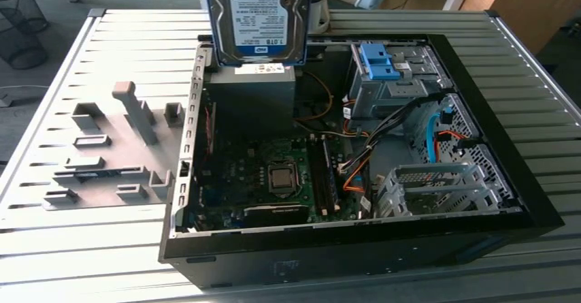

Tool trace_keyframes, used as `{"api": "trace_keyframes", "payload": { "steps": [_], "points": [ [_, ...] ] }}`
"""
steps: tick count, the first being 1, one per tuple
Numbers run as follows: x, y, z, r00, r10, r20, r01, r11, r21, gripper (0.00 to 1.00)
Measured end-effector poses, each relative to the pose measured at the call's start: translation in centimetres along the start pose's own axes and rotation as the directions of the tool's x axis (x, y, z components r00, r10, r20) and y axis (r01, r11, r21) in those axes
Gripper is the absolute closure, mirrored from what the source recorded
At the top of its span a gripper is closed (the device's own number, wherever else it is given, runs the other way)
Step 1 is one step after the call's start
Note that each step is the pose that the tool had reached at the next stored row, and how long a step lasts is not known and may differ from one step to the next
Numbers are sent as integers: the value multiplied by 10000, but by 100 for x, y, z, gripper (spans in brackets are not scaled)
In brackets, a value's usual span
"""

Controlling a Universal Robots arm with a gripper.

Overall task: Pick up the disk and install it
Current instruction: 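Pick up the disk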

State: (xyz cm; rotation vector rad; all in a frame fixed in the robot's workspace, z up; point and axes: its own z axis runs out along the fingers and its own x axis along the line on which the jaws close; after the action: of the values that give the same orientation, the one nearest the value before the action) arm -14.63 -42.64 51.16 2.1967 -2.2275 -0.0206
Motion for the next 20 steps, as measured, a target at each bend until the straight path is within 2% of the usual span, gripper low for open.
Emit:
{"api": "trace_keyframes", "payload": {
  "steps": [5, 10, 15, 20],
  "points": [
    [45, -4, 1, 10000, 0, 1, 0, 10000, 1, 64],
    [53, -34, -1, 10000, 1, -1, -1, 10000, -1, 64],
    [52, -163, -2, 10000, 0, 1, 0, 10000, 1, 64],
    [49, -343, -5, 10000, -1, 1, 1, 10000, 1, 64]
  ]
}}
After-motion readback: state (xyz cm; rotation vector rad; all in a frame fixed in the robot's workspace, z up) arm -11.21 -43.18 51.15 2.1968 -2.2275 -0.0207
